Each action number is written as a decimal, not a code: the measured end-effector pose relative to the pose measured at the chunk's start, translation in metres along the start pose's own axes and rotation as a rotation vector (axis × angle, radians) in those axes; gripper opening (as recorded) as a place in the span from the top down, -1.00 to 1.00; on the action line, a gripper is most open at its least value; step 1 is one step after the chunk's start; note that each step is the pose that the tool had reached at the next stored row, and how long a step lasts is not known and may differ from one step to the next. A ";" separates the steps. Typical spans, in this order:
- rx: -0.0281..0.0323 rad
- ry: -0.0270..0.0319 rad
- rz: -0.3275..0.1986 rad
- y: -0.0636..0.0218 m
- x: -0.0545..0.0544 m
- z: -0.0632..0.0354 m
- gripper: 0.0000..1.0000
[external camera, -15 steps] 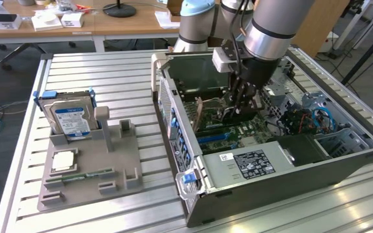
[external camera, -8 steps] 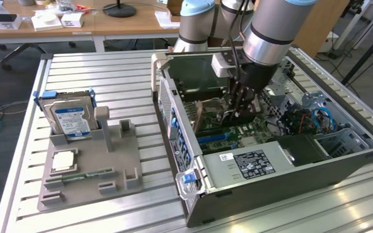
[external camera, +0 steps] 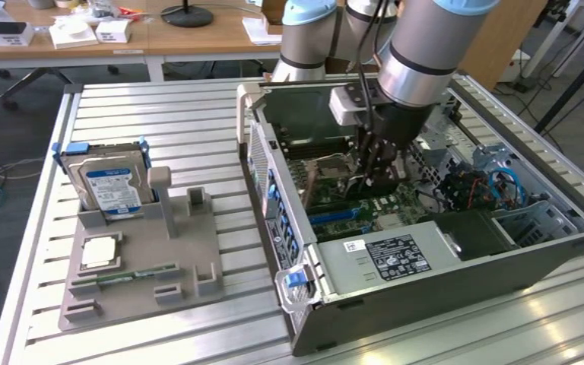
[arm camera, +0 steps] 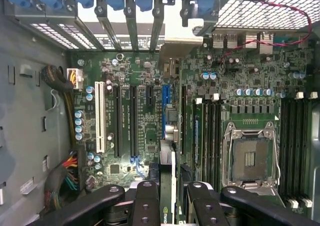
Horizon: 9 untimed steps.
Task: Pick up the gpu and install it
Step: 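Insert the gpu into the slot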
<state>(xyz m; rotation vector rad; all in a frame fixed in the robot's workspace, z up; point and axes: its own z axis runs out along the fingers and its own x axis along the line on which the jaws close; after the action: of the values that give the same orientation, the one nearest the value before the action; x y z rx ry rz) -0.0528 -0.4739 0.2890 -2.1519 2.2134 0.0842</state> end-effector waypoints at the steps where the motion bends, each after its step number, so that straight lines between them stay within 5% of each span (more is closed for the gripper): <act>1: 0.0001 -0.0001 0.000 0.0010 0.000 0.0001 0.47; 9: 0.0001 0.0001 0.000 0.0078 0.000 0.0004 0.47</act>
<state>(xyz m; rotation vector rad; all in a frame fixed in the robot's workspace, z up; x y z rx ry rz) -0.0606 -0.4739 0.2886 -2.1520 2.2133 0.0841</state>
